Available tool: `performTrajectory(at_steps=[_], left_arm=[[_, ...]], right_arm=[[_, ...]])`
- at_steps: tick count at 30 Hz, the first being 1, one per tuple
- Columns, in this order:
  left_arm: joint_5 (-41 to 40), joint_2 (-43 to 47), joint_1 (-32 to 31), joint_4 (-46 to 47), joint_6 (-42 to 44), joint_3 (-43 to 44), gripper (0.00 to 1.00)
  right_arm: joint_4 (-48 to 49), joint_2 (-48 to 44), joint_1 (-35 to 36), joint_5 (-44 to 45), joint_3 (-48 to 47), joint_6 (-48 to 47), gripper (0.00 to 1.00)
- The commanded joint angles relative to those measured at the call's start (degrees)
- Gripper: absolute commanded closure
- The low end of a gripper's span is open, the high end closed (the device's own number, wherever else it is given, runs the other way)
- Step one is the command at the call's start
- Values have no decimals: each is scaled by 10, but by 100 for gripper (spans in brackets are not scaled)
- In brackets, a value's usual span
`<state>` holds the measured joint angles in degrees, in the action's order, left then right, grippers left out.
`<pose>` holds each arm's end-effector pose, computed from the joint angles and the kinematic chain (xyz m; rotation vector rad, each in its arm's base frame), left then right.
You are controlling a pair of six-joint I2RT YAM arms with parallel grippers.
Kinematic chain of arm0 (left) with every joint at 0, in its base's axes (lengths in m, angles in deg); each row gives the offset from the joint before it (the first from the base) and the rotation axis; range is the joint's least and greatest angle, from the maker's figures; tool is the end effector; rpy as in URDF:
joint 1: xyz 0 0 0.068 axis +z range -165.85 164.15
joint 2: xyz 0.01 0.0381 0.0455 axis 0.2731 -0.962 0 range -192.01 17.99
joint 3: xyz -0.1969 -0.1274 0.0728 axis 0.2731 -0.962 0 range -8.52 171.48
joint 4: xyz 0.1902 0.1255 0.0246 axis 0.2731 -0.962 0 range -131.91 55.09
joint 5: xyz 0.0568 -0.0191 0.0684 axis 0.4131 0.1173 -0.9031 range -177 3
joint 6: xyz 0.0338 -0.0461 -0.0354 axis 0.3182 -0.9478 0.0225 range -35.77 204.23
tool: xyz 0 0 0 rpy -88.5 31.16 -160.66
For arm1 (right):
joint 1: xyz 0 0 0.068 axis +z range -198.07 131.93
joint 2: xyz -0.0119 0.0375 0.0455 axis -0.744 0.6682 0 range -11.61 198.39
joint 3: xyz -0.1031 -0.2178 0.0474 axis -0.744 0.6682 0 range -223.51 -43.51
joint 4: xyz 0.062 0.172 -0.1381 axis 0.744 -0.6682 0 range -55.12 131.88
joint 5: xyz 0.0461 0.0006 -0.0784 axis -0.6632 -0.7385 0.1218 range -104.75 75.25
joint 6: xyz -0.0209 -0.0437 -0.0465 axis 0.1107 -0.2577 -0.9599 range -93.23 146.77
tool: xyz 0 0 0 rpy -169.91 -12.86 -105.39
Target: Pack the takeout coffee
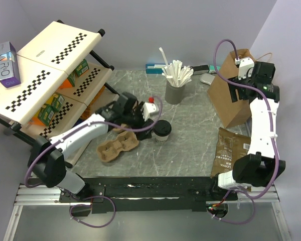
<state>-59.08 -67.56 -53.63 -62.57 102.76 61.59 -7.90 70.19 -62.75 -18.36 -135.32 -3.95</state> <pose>0.2288 -0.2091 0.2674 1.3113 1.9218 -0.7346 0.2726 -0.0679 0.3610 -0.3526 2.2598 -0.3473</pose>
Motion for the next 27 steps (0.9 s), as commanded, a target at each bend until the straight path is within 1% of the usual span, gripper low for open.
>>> performTrajectory(at_steps=[1, 3, 4, 5, 7, 8, 9, 12, 13, 14, 15, 17, 19, 21, 22, 23, 25, 27], left_arm=[[-57, 57, -17, 143, -42, -86, 1], [-82, 78, -21, 180, -89, -130, 1], [-91, 88, -26, 239, -136, -185, 1], [-109, 106, -41, 265, -158, -211, 1], [-112, 114, -65, 315, -207, -264, 1], [-118, 110, -98, 345, -212, -273, 1], [-140, 105, -112, 356, -219, -279, 1], [-147, 65, -138, 400, -273, -288, 0], [-141, 57, -142, 414, -296, -292, 1], [-132, 47, -150, 429, -300, -298, 1], [-108, 44, -156, 456, -299, -305, 0], [-81, 27, -174, 481, -288, -310, 1], [-60, -5, -194, 483, -257, -300, 1], [-65, -31, -208, 470, -218, -271, 1], [-71, -59, -213, 462, -206, -259, 1], [-76, -73, -215, 454, -173, -234, 1], [-87, -112, -216, 421, -147, -211, 1], [-96, -135, -217, 390, -92, -188, 1]], right_arm=[[2, -45, -3, 10, -2, 25, 14], [-5, -49, -2, 9, -2, 32, 14], [-8, -51, -3, 10, -1, 34, 14], [-8, -51, -3, 10, -1, 35, 14], [-21, -45, -3, 7, -8, 39, 14], [-25, -44, -3, 5, -13, 43, 14], [-33, -42, -3, 4, -20, 43, 14], [-35, -39, -3, 2, -28, 42, 14], [-35, -39, -3, 2, -30, 42, 14], [-34, -40, -3, 2, -30, 41, 14], [-33, -41, -3, 1, -30, 41, 14], [-31, -45, -3, -2, -27, 43, 14], [-31, -52, -2, -6, -24, 48, 14], [-32, -59, -4, -10, -21, 51, 14], [-35, -62, -3, -10, -20, 55, 14], [-36, -65, -3, -13, -17, 56, 14], [-37, -75, -3, -14, -13, 59, 14], [-38, -86, -3, -15, -6, 60, 14]])
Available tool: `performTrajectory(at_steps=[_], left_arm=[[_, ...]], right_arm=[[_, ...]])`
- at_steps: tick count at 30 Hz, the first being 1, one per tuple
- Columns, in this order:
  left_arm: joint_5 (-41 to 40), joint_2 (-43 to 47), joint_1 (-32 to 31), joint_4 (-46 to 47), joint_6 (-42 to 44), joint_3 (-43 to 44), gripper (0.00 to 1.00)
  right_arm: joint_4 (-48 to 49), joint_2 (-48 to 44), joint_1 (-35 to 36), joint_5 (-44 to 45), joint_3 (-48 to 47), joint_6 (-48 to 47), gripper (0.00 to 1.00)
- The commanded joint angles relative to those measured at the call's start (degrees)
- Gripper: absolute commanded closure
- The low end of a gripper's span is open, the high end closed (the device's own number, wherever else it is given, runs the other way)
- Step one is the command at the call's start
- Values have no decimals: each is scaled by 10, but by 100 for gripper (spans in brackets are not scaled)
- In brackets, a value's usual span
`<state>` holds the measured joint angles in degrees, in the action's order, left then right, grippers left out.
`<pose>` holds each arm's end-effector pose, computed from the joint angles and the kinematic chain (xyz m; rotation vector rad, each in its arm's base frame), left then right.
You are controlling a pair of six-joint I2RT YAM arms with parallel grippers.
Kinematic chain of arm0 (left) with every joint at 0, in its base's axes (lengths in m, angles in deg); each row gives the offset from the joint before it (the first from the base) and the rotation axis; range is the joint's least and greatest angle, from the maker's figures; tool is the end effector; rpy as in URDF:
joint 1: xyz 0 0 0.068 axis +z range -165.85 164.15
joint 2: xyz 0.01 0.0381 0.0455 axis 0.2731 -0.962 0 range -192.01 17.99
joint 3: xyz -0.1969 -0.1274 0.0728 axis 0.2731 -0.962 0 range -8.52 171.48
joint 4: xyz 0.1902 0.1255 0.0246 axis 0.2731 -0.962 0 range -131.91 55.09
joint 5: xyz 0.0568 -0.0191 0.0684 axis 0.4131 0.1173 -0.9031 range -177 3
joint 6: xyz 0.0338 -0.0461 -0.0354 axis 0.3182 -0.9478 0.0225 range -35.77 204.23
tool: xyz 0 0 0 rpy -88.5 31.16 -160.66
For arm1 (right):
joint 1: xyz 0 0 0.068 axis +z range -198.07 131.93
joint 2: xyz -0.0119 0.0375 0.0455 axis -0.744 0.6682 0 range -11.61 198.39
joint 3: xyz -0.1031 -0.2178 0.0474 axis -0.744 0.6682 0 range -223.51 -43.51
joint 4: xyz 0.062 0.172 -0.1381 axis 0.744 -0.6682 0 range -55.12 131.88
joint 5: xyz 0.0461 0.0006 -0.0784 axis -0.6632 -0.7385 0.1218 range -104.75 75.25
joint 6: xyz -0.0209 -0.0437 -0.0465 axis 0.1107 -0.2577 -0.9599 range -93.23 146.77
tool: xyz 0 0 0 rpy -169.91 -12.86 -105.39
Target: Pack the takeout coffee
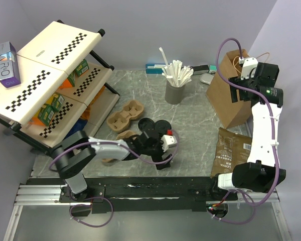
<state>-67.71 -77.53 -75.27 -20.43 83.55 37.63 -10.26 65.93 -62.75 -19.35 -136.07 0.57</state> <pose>0.1513 -0.2909 0.1564 1.3039 1.9019 -0.9379 0.2508 -0.0613 0.3793 -0.2685 2.2170 -0.3038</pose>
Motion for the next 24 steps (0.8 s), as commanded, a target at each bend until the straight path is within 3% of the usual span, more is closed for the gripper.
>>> performTrajectory(at_steps=[1, 8, 24], left_arm=[[-20, -36, 0, -37, 116, 54, 1], [-10, -41, 10, -110, 241, 73, 1], [-51, -133, 60, -113, 267, 167, 1]], right_arm=[[-14, -46, -3, -6, 4, 16, 14], [-10, -73, -4, -8, 21, 20, 14], [-6, -86, -3, -13, 42, 31, 13]])
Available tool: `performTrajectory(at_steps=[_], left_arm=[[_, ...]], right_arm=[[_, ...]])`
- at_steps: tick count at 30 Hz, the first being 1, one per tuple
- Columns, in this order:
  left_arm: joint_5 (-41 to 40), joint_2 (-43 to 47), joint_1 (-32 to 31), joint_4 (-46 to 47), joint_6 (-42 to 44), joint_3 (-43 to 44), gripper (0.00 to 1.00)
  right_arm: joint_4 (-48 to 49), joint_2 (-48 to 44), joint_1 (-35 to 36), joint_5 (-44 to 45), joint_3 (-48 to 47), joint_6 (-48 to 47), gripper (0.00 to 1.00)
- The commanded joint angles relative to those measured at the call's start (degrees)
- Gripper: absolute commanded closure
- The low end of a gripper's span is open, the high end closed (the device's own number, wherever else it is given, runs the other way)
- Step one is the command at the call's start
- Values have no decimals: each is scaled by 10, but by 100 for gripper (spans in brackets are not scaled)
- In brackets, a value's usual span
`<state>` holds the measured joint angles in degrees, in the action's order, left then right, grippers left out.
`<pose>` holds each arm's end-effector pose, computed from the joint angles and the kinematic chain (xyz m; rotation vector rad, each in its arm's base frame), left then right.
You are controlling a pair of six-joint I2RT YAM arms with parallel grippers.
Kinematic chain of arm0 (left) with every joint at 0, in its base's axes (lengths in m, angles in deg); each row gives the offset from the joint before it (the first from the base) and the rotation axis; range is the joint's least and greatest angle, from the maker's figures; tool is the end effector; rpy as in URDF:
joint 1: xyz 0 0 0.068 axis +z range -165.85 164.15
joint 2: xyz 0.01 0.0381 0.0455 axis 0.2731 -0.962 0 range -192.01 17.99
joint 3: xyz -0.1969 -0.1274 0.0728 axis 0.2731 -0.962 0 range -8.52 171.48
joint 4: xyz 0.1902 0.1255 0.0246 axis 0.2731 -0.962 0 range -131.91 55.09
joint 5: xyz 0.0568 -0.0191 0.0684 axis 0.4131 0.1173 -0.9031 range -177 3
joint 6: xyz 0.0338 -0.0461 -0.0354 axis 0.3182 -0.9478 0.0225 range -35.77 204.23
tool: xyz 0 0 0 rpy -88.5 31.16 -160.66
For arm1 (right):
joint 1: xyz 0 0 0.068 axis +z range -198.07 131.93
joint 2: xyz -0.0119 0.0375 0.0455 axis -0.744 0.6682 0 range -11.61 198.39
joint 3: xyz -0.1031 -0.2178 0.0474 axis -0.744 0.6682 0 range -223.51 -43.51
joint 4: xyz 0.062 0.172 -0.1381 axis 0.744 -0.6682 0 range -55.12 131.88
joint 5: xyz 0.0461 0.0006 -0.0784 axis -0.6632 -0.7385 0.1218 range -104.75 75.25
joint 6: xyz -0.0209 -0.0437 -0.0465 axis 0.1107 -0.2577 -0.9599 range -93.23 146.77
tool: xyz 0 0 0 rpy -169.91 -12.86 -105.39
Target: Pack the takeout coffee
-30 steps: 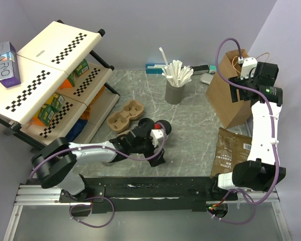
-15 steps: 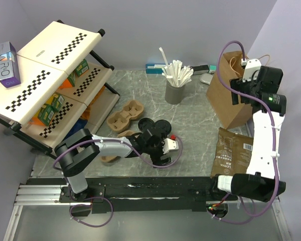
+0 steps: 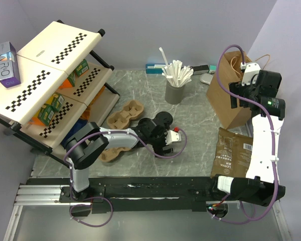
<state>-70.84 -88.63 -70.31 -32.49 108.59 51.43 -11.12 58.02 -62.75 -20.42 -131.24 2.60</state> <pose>0.2002 -0.3059 0.1400 1.6187 1.7459 -0.5861 0.2175 -0.0515 0.3840 -0.2375 2.1770 -0.2776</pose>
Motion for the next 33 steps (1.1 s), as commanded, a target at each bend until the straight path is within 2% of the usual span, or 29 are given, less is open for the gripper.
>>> performTrajectory(at_steps=[1, 12, 21, 24, 27, 29, 33], left_arm=[[-21, -30, 16, 7, 17, 34, 1], [-37, -87, 66, -1, 16, 104, 1], [-36, -113, 77, 5, 17, 116, 0], [-13, -106, 77, 1, 16, 108, 0], [50, -85, 76, -17, 20, 93, 1], [103, -75, 75, -51, 31, 87, 1], [157, -64, 61, -118, 48, 94, 1]], right_arm=[[3, -5, -3, -2, -5, 10, 13], [4, 2, -4, 5, -10, 10, 13], [3, 15, -4, 6, -19, 8, 13], [1, 17, -4, 4, -19, 6, 13], [1, 17, -4, 3, -18, 1, 13], [0, 19, -4, 3, -24, -2, 13], [-3, 28, -3, -4, -46, -4, 13]])
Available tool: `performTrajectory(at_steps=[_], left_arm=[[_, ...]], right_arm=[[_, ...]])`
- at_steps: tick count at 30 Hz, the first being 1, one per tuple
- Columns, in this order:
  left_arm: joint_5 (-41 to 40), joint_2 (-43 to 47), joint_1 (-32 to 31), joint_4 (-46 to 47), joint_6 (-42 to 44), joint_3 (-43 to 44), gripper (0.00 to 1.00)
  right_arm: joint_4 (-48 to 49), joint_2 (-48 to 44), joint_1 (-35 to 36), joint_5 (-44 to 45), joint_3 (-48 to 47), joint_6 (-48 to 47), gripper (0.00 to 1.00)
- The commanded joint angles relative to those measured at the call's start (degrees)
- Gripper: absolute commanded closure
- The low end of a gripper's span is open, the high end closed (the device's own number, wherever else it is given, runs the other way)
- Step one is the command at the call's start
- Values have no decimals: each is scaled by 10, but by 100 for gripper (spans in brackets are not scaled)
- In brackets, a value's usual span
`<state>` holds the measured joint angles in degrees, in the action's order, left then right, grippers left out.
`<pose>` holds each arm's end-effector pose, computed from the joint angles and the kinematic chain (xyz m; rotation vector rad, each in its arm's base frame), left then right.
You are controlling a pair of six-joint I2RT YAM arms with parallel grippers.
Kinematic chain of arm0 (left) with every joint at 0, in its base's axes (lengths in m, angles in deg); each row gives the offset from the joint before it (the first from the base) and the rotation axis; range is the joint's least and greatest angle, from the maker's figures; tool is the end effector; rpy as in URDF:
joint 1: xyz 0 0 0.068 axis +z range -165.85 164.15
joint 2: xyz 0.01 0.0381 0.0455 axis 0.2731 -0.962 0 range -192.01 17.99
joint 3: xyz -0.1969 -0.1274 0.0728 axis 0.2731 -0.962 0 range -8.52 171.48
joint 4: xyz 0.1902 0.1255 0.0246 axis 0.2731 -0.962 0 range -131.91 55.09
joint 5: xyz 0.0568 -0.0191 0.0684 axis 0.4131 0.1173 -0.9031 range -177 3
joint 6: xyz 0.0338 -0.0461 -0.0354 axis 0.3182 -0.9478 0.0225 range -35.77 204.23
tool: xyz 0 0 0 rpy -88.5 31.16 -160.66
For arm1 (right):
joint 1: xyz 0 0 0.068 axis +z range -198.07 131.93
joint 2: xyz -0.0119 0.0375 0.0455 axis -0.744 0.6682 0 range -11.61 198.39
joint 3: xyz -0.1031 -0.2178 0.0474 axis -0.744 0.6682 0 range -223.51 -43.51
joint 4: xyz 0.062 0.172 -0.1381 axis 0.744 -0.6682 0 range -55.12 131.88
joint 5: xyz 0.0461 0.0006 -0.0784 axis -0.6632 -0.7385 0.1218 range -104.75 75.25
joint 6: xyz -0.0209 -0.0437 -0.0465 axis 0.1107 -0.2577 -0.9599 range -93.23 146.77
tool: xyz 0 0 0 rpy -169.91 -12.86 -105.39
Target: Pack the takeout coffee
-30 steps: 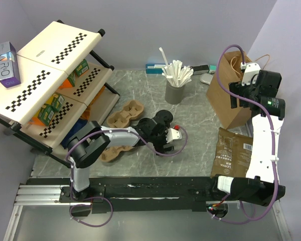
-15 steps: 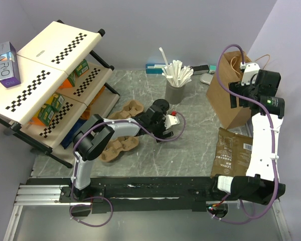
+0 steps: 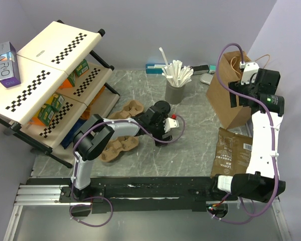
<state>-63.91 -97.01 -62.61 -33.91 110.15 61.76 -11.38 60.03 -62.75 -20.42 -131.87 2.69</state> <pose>0.2590 -0.3061 0.1366 1.5504 1.7631 -0.6506 0.2258 -0.0537 0.3794 -0.2368 2.2051 -0.2670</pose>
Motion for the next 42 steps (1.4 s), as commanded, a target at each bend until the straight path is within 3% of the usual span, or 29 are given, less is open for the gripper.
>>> performTrajectory(at_steps=[1, 12, 15, 21, 23, 27, 29, 32, 33, 36, 42], left_arm=[[96, 22, -18, -114, 37, -8, 1], [179, 134, -27, -241, 29, -8, 1], [133, 187, -22, -204, -44, -29, 1], [86, 237, 6, -213, -81, -7, 1], [17, 257, 8, -218, -96, 9, 0], [-58, 322, 28, -155, -189, 23, 1], [-88, 319, 31, -185, -203, 87, 1], [-124, 295, 48, -222, -255, 159, 1], [-124, 290, 52, -228, -292, 173, 1], [-85, 276, 69, -253, -279, 223, 1], [20, 272, 107, -261, -215, 286, 7]], right_arm=[[-1, 10, -4, -9, -52, -4, 13], [35, 52, -3, 29, -74, -45, 13], [48, 68, -3, 36, -74, -51, 14], [100, 103, -3, 41, -62, -93, 15], [109, 112, -3, 37, -59, -113, 18], [94, 117, 2, -3, -55, -143, 44], [89, 106, 11, -31, -42, -149, 51], [94, 69, 33, -49, 4, -171, 70], [97, 50, 40, -49, 16, -178, 74], [97, 8, 69, -54, 63, -214, 89], [69, -87, 144, -79, 155, -292, 94]])
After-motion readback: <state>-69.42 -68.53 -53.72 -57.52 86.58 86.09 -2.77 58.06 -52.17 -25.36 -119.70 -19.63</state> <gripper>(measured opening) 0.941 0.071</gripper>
